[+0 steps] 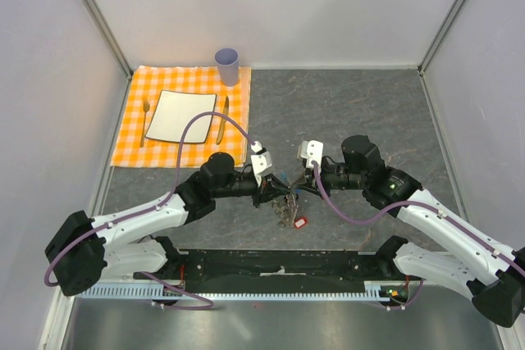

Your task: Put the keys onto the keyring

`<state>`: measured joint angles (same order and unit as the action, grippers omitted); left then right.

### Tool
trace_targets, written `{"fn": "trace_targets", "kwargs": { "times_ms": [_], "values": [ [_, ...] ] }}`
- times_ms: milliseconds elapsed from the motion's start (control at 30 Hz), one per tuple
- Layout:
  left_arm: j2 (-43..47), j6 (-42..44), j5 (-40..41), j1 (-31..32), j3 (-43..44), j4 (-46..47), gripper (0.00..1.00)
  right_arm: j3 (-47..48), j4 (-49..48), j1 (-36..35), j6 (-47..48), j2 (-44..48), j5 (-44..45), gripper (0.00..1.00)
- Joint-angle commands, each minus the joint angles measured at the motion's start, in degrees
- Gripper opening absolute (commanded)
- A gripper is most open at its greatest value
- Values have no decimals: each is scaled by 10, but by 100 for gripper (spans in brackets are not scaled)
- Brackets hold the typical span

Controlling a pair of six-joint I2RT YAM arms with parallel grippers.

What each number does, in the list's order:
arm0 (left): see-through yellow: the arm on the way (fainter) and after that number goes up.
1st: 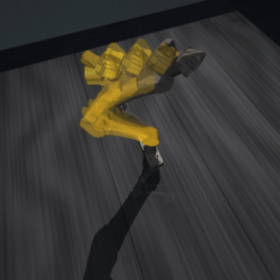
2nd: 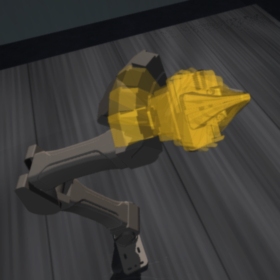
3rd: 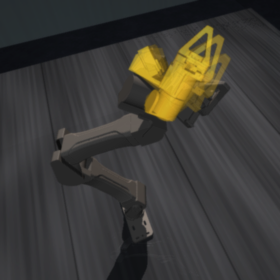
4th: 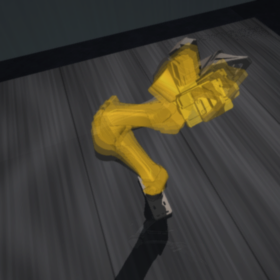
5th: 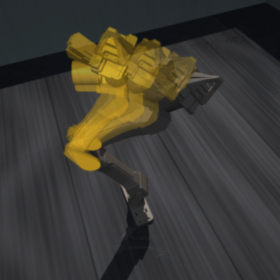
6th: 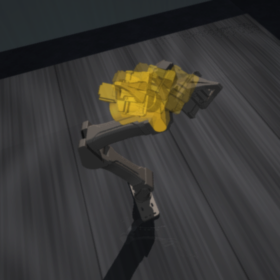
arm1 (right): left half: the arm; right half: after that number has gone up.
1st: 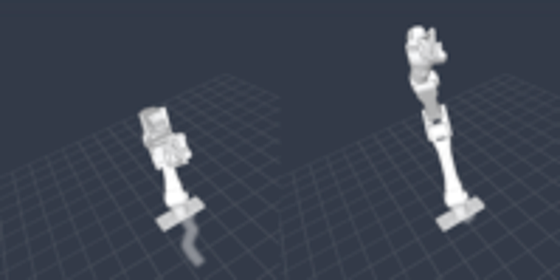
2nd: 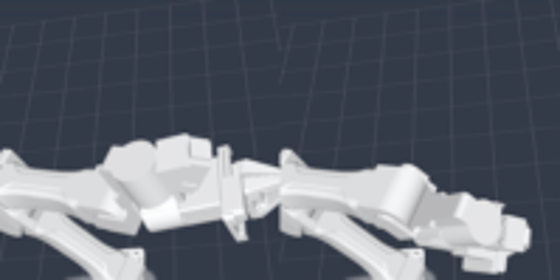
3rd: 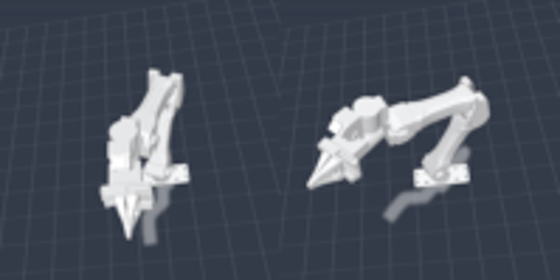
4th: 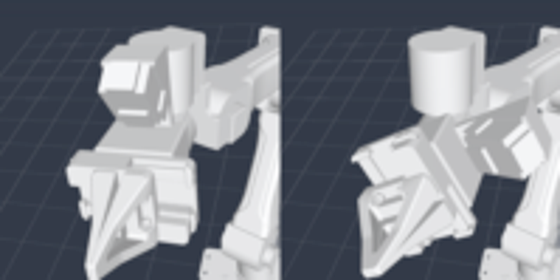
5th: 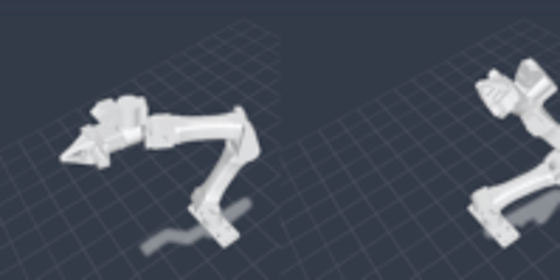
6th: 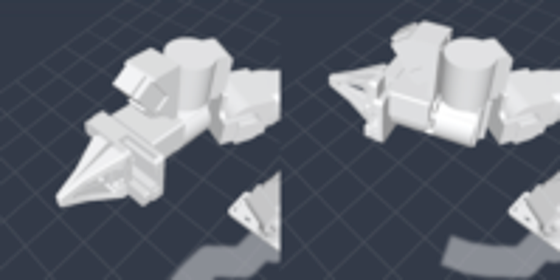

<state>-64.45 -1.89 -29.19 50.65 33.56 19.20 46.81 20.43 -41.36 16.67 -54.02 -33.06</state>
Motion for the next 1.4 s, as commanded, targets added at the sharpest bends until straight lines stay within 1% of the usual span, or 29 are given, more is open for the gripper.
{"fn": "trace_targets", "kwargs": {
  "times_ms": [0, 100, 233, 433, 467, 667, 800, 967, 1033, 1133, 1200, 1233, 1300, 1333, 1367],
  "values": [
    [-2, -1, 15, 4, 26, 0, 9, 18, -24, 1, -3, 9, 1, 0],
    [1, 2, 17, 3, 27, -6, 2, 17, -24, 1, -4, 12, 2, 0],
    [9, 7, 22, 3, 27, -5, 2, 14, -22, 1, -6, 14, 12, 0],
    [34, 18, 64, 4, 14, -4, 2, 14, -10, 2, -14, 25, 59, 0],
    [46, 32, 76, 3, 12, -4, 2, 14, -7, 1, -14, 26, 66, 0],
    [88, 44, 105, 3, -16, 24, 2, 10, -1, 2, -16, 21, 85, 0],
    [114, 48, 98, 3, -38, 64, 2, 9, -3, 2, -17, 15, 85, 0],
    [123, 49, 71, 3, -68, 134, 2, 4, -14, 2, -23, 9, 73, 0],
    [127, 54, 70, 4, -75, 145, 2, 1, -15, 2, -23, 8, 70, 0],
    [122, 64, 70, 4, -65, 125, 2, 5, -18, 1, -29, 16, 75, 0],
    [118, 70, 77, 3, -61, 108, 2, 11, -20, 1, -41, 24, 91, 4],
    [116, 71, 81, 4, -60, 102, 2, 15, -19, 1, -45, 28, 92, 11],
    [111, 77, 91, 3, -57, 88, 2, 28, -16, 1, -64, 33, 79, 16],
    [108, 77, 94, 4, -54, 86, 2, 34, -15, 1, -72, 31, 72, 22],
    [105, 78, 97, 3, -53, 85, 2, 38, -16, 1, -84, 29, 67, 25]
  ]
}}
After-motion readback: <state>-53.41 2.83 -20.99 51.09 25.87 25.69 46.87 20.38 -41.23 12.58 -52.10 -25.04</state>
